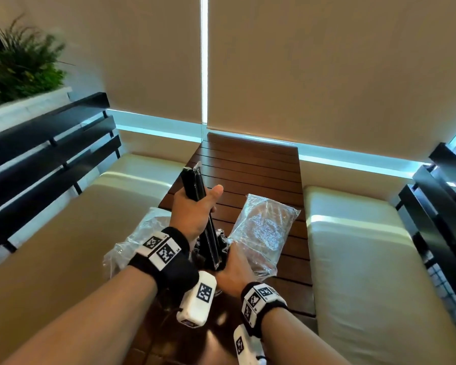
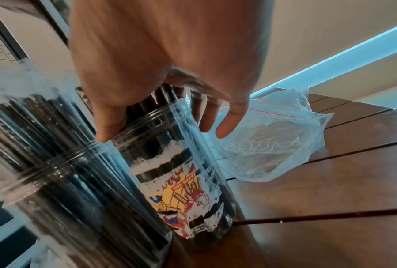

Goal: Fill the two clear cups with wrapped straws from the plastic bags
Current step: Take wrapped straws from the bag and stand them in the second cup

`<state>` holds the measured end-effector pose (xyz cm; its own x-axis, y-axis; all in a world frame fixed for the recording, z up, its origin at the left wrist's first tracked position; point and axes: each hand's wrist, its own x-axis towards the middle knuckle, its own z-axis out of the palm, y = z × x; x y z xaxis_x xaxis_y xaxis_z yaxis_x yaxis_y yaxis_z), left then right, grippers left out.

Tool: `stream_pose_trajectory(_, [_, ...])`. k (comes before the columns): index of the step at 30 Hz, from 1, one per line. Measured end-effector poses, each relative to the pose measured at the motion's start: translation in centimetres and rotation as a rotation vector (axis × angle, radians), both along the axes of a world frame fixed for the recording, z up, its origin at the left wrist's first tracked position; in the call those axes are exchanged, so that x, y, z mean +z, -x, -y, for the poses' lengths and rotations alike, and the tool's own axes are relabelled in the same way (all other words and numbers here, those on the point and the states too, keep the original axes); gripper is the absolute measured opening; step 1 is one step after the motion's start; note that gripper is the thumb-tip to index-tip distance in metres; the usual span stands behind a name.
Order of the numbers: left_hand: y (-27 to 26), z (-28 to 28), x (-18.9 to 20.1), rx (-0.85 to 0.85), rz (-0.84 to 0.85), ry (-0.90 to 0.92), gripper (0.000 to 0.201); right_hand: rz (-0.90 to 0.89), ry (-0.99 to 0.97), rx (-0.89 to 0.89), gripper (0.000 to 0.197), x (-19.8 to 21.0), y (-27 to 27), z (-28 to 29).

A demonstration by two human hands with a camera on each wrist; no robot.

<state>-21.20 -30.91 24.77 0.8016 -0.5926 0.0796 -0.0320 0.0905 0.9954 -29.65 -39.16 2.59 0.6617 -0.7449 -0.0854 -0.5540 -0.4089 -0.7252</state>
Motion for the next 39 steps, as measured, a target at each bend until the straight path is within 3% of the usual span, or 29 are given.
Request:
stream_pose_trajectory(3, [-0.2, 0.0, 0.0, 0.005, -0.017, 0.004, 0.031, 0.039, -0.011, 0.017, 0.089, 4.7, 1.1, -1.3])
stream_pose_trajectory(7, [-0.9, -0.2, 0.4, -0.003, -0.056, 0.043, 0.031, 0.149, -0.083, 0.060, 0.078, 7.7, 2.0, -1.6])
stream_pose_trajectory(14, [-1.3, -0.9, 0.1, -0.119, 0.061, -0.035, 0.032, 0.164, -0.122, 0.069, 0.083, 8.4, 1.7, -1.1])
stream_pose_trajectory(20, [-0.7, -0.1, -2.3, -0.078, 0.054, -0.097, 0.034, 0.169, -0.010, 0.043, 0.044, 9.1, 2.3, -1.8])
stream_pose_trajectory(23, [-0.7, 0.5, -2.7, -0.015, 0.035, -0.087, 0.035, 0.160, -0.020, 0.017, 0.036, 8.9, 2.5, -1.8])
stream_pose_trajectory(33, [-0.9, 1.3, -2.8, 0.073, -0.003, -0.020, 0.035, 0.068, -0.152, 0.129, 0.035, 9.5, 3.8, -1.2])
stream_pose_trajectory(39, [-0.1, 1.1, -2.8, 0.104, 0.008, -0.036, 0.031, 0.089, -0.141, 0.098, 0.031, 9.2, 4.3, -2.0])
